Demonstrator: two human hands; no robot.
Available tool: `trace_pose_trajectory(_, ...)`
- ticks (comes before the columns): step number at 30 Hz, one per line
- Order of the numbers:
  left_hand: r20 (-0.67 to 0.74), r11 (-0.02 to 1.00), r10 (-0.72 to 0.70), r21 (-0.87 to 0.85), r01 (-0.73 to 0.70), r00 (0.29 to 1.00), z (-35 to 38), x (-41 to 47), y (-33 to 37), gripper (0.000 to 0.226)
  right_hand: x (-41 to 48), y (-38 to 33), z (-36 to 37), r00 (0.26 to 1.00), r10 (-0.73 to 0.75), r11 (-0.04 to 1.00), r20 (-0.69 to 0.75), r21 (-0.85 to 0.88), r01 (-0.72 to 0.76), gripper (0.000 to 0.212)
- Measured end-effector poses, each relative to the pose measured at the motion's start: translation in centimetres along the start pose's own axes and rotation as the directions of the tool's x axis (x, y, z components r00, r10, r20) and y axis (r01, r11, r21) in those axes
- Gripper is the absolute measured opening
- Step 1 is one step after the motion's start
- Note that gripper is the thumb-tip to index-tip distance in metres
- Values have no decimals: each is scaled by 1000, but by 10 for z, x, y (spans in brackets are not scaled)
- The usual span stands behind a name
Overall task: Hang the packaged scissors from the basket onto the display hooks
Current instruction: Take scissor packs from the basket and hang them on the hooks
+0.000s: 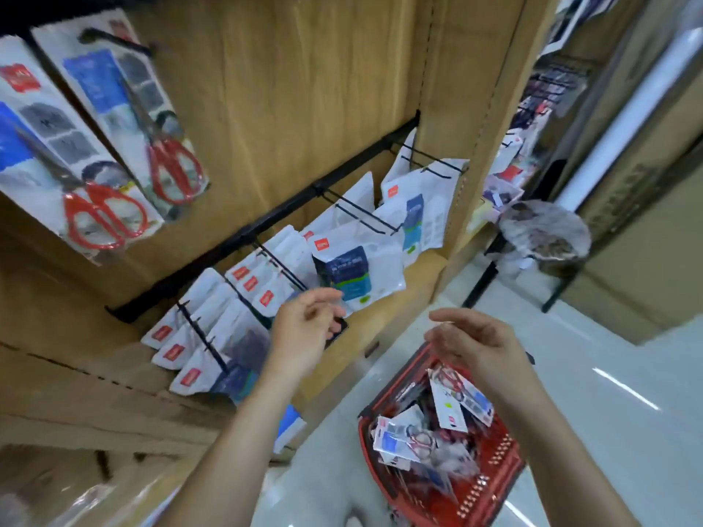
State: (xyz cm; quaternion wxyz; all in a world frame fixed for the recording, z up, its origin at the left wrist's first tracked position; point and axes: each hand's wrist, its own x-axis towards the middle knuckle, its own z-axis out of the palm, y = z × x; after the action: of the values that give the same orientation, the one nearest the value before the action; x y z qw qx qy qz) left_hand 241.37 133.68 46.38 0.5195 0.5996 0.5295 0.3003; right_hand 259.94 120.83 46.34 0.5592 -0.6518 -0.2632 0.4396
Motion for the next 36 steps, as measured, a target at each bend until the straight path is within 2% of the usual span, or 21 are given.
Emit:
trace_pose_trajectory(4, 213, 996, -43, 90, 24, 976, 51, -31, -58, 33, -23, 36, -45, 988, 50, 998, -143, -31, -55, 21)
trace_pose_trajectory(7, 321, 981, -117, 187, 59, 940, 87, -48, -109, 38, -34, 76, -79, 961, 128, 991, -244, -15, -136, 16)
trace_pose_trajectory(9, 367, 965, -178, 248, 89, 913, 109, -57, -145, 39, -39, 112, -99, 941, 171, 983, -291, -8, -181, 16)
trace_pose_trajectory(13, 410, 930, -260, 351, 112, 874, 165, -60, -234, 21, -30, 219, -135, 888, 275, 952, -368, -24, -305, 19)
trace_pose_trajectory(16, 396, 874, -263, 484, 43, 880, 201, -55, -295, 26, -18, 293, -149, 843, 335, 931, -421, 13, -364, 20)
trace_pose_trajectory(21, 405, 701, -291, 707, -95, 867, 265, -21, -427, 35, 7, 450, -148, 763, 481, 869, -432, 115, -482, 18)
trace_pose_trajectory(25, 532, 462, -227, 796, -391, 816, 290, 32, -498, 53, 23, 526, -135, 739, 545, 832, -396, 149, -534, 18)
trace_pose_trajectory(28, 565, 261, -354, 825, -501, 746, 304, 65, -527, 59, 30, 555, -128, 750, 556, 824, -357, 125, -552, 18)
trace_pose_trajectory(31, 531, 151, -449, 838, -524, 719, 311, 72, -542, 54, 38, 571, -122, 728, 601, 794, -331, 147, -589, 20)
trace_pose_trajectory(32, 520, 151, -447, 846, -512, 728, 310, 73, -543, 49, 41, 573, -119, 714, 627, 776, -313, 162, -610, 22)
trace_pose_trajectory(34, 478, 228, -463, 878, -421, 747, 310, 74, -540, 43, 46, 577, -110, 688, 672, 740, -272, 201, -642, 29)
trace_pose_trajectory(36, 431, 352, -566, 897, -267, 703, 309, 74, -530, 39, 52, 583, -98, 656, 712, 702, -251, 257, -664, 34)
